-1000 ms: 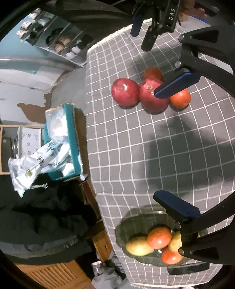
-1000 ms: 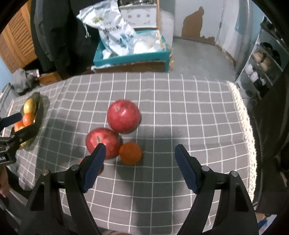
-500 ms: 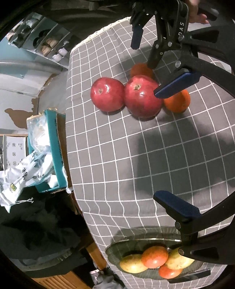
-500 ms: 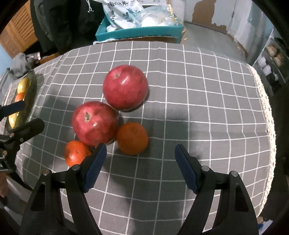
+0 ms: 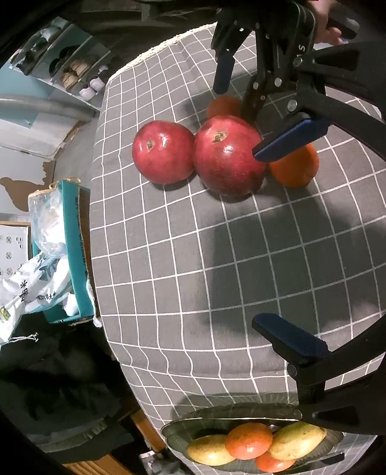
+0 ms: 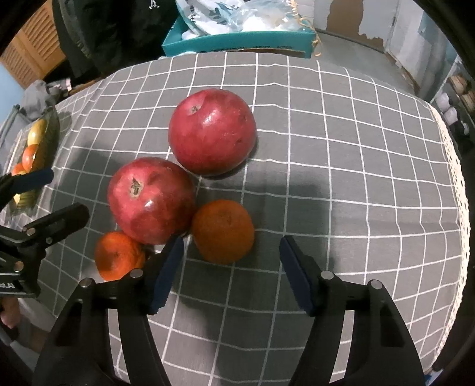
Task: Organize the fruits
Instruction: 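Grasp a tangerine with the right tool while the left tool grasps a red apple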
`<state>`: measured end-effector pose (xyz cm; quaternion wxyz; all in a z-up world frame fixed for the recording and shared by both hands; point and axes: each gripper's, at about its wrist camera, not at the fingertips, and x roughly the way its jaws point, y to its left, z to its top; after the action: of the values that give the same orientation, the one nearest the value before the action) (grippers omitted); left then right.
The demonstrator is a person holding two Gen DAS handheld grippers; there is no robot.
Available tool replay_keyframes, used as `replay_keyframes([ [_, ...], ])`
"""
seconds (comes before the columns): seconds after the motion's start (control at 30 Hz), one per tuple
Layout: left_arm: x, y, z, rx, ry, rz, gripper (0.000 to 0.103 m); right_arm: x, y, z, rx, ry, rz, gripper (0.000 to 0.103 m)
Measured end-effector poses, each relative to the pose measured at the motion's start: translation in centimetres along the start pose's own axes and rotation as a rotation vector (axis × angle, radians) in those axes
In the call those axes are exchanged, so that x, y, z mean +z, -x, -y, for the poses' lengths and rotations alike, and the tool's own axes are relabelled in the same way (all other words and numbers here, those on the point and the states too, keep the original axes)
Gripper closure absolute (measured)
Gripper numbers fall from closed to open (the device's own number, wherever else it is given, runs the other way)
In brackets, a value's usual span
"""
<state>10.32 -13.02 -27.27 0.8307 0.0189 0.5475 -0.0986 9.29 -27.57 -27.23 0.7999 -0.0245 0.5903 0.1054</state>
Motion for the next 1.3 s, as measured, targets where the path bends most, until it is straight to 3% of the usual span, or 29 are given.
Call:
replay_keyframes([
  [0.1,0.2,-0.3,0.1,-0.010,0.004,-0.006,0.001,0.2,-0.4,0.1,0.009,0.006,-0.004,0.039],
  [0.27,0.6,-0.6,0.5,-0.032,0.005,-0.016,0.001,0.2,-0.7,0.2,0.058,0.021,-0.004,0.061],
  [0.57,1.4,-0.9,2.3,-0.077,-0.019,-0.012,0.001,-0.2,0.1,1.9,0.022,-0.036,0.010,0.061],
  [0.8,2.1,-2.2,4.3,-0.102,-0.040,-0.036,0.001,-0.6,1.8,5.0,-0.065,-0.144,0.061,0.061],
  [1.2,2.5,-5.1,4.9,-0.127,-0.017,-0.111,0.001,-0.5,2.6,6.2,-0.071,-0.190,0.098,0.061],
  [1.3,2.4,-5.6,5.0,-0.143,-0.022,-0.126,0.008,-0.4,2.6,6.2,-0.071,-0.189,0.097,0.061],
])
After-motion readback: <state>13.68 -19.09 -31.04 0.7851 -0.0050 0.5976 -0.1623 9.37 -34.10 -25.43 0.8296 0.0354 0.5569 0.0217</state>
